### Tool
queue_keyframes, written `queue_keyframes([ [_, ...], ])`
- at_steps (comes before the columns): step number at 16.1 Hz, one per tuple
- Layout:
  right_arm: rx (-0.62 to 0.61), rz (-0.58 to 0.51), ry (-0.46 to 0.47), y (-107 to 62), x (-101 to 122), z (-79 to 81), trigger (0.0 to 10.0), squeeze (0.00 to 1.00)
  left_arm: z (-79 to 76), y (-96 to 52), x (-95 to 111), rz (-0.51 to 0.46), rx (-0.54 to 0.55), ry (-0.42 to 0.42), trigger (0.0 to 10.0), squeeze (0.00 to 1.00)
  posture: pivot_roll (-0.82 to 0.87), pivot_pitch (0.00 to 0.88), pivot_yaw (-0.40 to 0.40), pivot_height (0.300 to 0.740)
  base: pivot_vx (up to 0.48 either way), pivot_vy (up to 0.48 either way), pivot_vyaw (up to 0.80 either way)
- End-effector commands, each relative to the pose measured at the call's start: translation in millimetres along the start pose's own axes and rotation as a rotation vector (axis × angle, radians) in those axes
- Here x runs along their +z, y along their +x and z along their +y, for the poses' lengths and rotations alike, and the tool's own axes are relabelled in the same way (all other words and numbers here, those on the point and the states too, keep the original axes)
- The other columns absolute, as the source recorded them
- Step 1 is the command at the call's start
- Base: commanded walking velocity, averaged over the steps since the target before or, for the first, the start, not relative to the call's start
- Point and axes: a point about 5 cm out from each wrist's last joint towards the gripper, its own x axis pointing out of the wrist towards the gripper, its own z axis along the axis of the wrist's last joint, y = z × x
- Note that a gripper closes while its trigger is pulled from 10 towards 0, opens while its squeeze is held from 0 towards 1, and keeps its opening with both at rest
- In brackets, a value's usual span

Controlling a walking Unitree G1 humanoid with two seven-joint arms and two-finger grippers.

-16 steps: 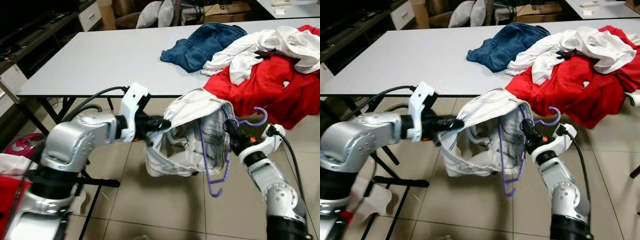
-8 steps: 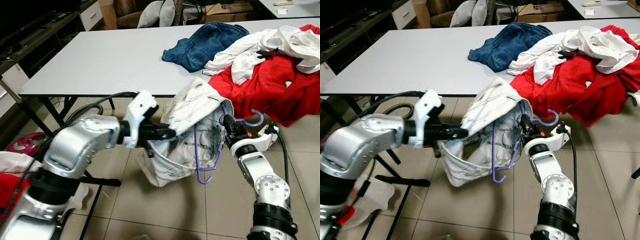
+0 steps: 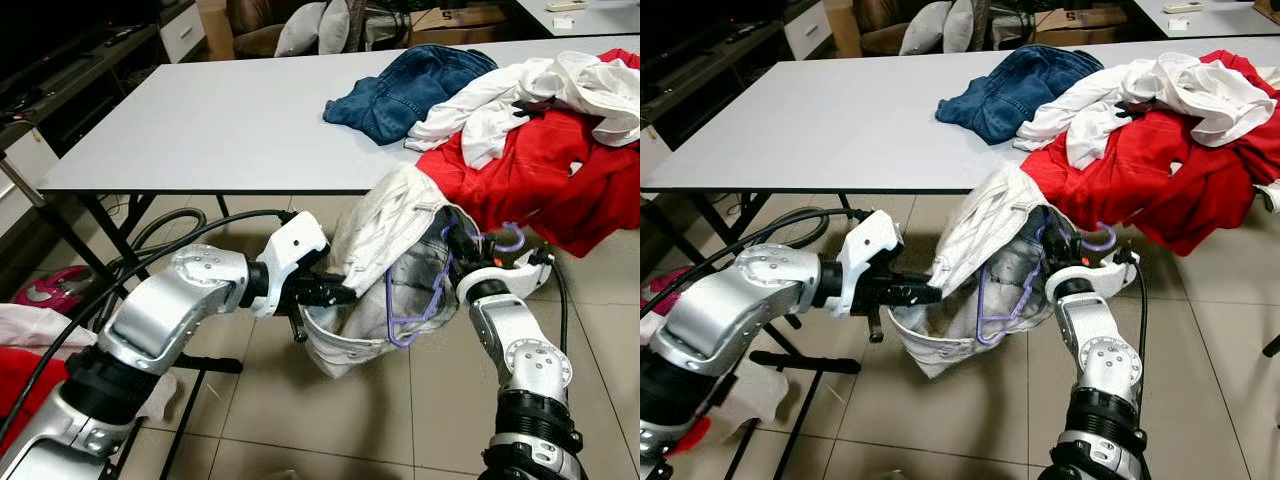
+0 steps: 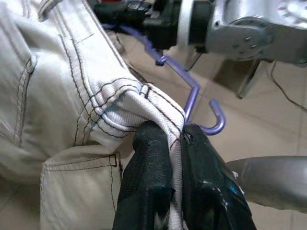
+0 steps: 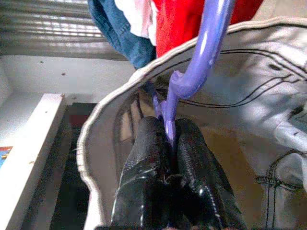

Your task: Hang hanger

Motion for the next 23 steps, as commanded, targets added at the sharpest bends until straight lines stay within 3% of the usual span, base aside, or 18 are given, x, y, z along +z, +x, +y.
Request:
queue_keyframes([
  [1,0.035,-0.124,-0.023,3.1,21.4,14.5,10.0,0.0,-14.0,0.1,9.0,-0.078,-0.128,-0.026,0.0,0.0,-0.01,0.0,0.134,0.74,0.0,0.0,0.0],
  [3,0.008,-0.12,-0.091,4.6,19.3,11.8,10.0,0.0,-27.3,3.0,36.4,-0.267,-0.241,-0.107,0.0,0.0,-0.01,0.0,0.134,0.74,0.0,0.0,0.0],
  [6,-0.007,-0.126,-0.099,6.0,19.0,10.8,10.0,0.0,-39.4,6.7,52.3,-0.377,-0.344,-0.188,0.0,0.0,0.0,0.0,0.131,0.74,0.0,0.0,0.0],
  [9,-0.035,-0.099,-0.213,4.5,15.2,9.6,10.0,0.0,-23.2,0.9,68.1,-0.498,-0.27,-0.271,0.0,0.0,-0.01,0.0,0.131,0.74,0.0,0.0,0.0],
  [10,-0.034,-0.105,-0.2,3.0,15.0,10.2,10.0,0.0,-19.9,-4.5,69.6,-0.49,-0.259,-0.262,0.0,0.0,-0.01,0.0,0.132,0.74,0.0,0.0,0.0],
  [12,-0.015,-0.145,-0.102,3.0,20.5,14.8,10.0,0.0,-13.7,-2.5,48.3,-0.334,-0.17,-0.217,0.0,0.0,-0.01,0.0,0.132,0.74,0.0,0.0,0.0],
  [14,-0.003,-0.179,-0.048,5.0,26.5,18.3,10.0,0.0,-18.1,2.3,30.3,-0.203,-0.161,-0.173,0.0,0.0,-0.01,0.0,0.13,0.74,0.0,0.0,0.0],
  [18,-0.028,-0.182,-0.06,12.2,26.5,17.7,10.0,0.0,-37.6,12.7,38.7,-0.23,-0.272,-0.177,0.0,0.0,-0.01,0.0,0.124,0.74,0.0,0.0,0.0],
  [21,-0.016,-0.186,-0.025,16.1,25.0,23.2,10.0,0.0,-38.7,19.4,29.9,-0.192,-0.267,-0.159,0.0,0.0,-0.01,0.0,0.123,0.74,0.0,0.0,0.0],
  [23,0.012,-0.191,0.026,20.8,24.9,32.3,10.0,0.0,-34.2,26.0,14.5,-0.117,-0.222,-0.132,0.0,0.0,0.0,0.0,0.111,0.74,0.0,0.0,0.0],
])
